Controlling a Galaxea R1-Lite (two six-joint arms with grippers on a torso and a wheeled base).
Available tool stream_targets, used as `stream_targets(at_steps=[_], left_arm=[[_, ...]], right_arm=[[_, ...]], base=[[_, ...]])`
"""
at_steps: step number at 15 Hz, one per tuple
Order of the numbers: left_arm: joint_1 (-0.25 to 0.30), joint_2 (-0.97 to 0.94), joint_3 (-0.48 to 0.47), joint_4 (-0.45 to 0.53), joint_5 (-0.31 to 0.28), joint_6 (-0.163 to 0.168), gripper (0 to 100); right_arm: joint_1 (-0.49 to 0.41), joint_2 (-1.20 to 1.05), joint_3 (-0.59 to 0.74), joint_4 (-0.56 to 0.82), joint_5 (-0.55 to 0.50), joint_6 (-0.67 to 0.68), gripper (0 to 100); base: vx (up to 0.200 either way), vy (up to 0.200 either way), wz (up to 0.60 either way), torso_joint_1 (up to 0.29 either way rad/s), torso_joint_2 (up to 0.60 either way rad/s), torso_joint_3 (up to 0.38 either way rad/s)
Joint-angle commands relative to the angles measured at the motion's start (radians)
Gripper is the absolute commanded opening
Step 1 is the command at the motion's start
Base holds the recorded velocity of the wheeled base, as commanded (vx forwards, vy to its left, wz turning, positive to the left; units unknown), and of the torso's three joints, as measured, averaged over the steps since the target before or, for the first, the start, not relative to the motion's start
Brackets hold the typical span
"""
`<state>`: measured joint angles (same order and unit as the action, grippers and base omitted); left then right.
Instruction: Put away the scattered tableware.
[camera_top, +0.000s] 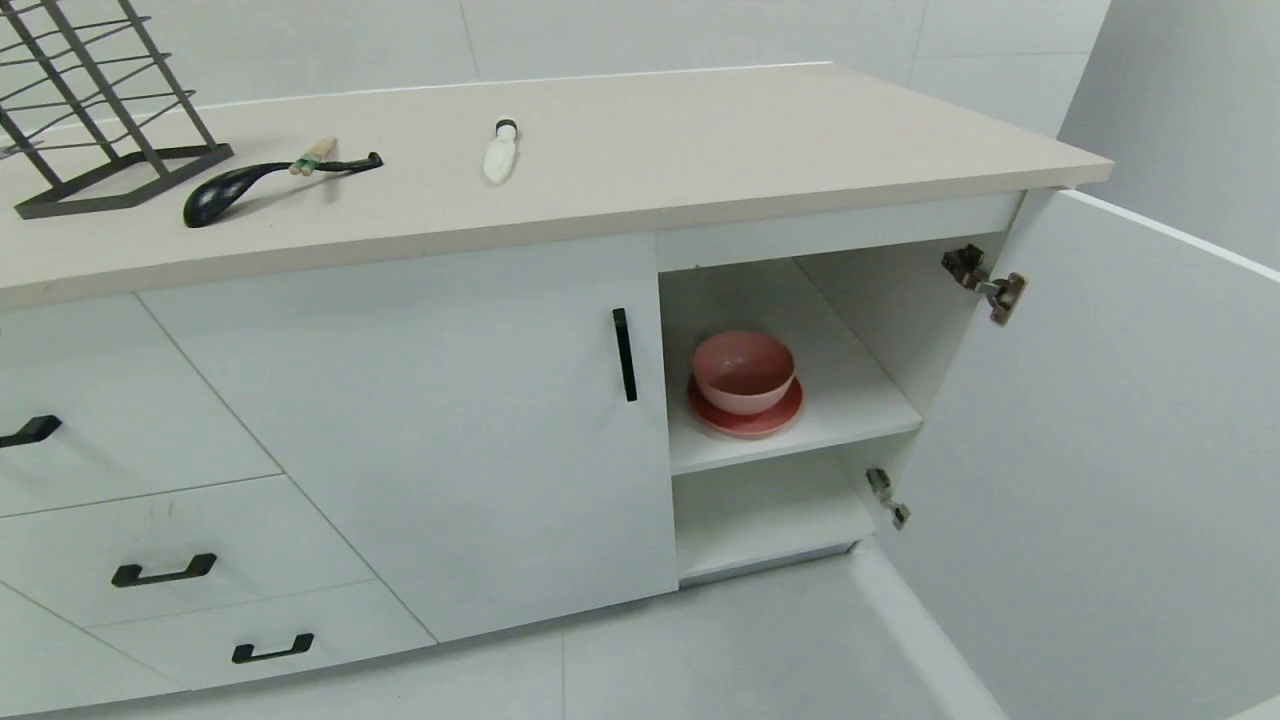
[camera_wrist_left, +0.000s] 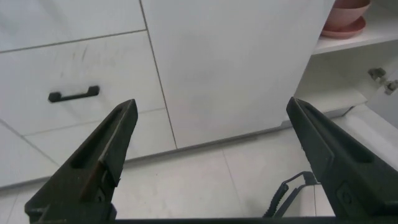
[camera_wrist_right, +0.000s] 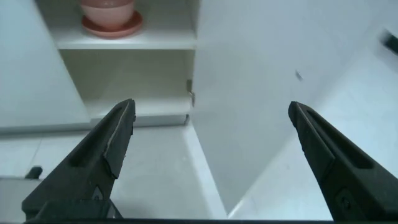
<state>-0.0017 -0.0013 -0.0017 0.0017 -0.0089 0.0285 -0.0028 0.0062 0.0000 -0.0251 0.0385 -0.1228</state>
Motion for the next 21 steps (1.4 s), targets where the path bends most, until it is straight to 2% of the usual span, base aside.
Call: stream_targets(at_steps=[1, 6, 8, 10, 17, 21], left_arm=[[0.000, 0.001, 0.000, 0.000, 0.000, -0.001, 100], [0.000, 0.001, 0.000, 0.000, -0.002, -0.019, 100], [0.000, 0.001, 0.000, 0.000, -0.002, -0.007, 100], [0.000, 0.001, 0.000, 0.000, 0.001, 0.013, 100], [0.000, 0.001, 0.000, 0.000, 0.001, 0.008, 100], [0.000, 0.001, 0.000, 0.001, 0.001, 0.010, 100]], right_arm=[[0.000, -0.006, 0.000, 0.024, -0.049, 0.069, 100], [0.000, -0.006, 0.000, 0.027, -0.045, 0.084, 100], [0.000, -0.006, 0.000, 0.027, -0.040, 0.094, 100], [0.000, -0.006, -0.002, 0.027, -0.040, 0.095, 100], [0.000, -0.006, -0.002, 0.027, -0.040, 0.095, 100], [0.000, -0.006, -0.002, 0.027, -0.040, 0.095, 100]], base=[[0.000, 0.000, 0.00, 0.000, 0.00, 0.000], [0.000, 0.000, 0.00, 0.000, 0.00, 0.000], [0.000, 0.000, 0.00, 0.000, 0.00, 0.000], [0.000, -0.200, 0.00, 0.002, 0.01, 0.002], [0.000, -0.200, 0.00, 0.000, 0.00, 0.001], [-0.200, -0.200, 0.00, 0.001, 0.00, 0.005]])
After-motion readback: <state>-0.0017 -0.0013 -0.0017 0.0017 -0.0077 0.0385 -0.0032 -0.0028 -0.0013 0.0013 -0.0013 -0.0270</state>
